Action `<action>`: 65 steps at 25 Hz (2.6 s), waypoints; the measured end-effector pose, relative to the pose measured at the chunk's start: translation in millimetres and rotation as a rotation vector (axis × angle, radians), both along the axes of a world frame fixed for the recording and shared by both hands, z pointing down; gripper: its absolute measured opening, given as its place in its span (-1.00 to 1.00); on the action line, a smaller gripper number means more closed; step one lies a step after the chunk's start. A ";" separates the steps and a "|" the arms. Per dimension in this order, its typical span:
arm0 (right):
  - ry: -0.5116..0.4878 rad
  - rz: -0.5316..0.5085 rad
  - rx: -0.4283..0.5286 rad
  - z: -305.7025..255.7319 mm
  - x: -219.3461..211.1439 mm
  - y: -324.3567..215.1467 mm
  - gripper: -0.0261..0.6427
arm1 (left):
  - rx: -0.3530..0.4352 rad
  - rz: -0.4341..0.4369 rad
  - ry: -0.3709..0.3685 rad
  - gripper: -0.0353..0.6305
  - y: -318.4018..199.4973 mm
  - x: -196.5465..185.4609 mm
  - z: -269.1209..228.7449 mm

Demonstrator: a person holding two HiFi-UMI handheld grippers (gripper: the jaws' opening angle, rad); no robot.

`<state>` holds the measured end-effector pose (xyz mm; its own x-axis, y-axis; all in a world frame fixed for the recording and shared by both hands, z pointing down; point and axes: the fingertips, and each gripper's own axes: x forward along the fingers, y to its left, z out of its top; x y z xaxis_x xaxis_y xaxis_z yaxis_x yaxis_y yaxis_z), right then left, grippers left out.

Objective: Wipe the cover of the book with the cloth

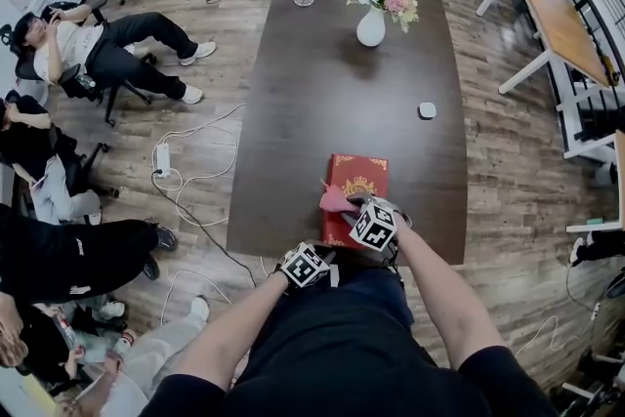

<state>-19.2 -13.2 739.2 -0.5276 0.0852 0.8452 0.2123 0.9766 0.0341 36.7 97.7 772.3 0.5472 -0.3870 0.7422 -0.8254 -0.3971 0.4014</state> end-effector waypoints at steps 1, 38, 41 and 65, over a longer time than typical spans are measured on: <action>-0.002 -0.005 0.000 0.3 -3.4 0.5 -0.56 | 0.003 -0.009 0.016 -0.91 -0.4 -0.4 -2.0; 0.035 -0.044 -0.058 29.8 -22.5 13.3 -0.56 | 0.105 -0.165 0.029 -0.91 -37.9 -2.8 -19.8; 0.036 -0.038 -0.056 29.3 -19.6 11.3 -0.56 | 0.138 -0.162 0.008 -0.91 -41.4 -3.9 -27.1; 0.063 0.017 -0.047 32.2 0.2 0.2 -0.56 | 0.080 -0.111 -0.044 -0.91 -42.0 -5.2 -11.5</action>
<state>-19.0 -13.0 771.4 -0.4755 0.1171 0.8719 0.1957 0.9804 -0.0250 31.5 55.8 760.8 0.4650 -0.5027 0.7287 -0.8822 -0.3316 0.3342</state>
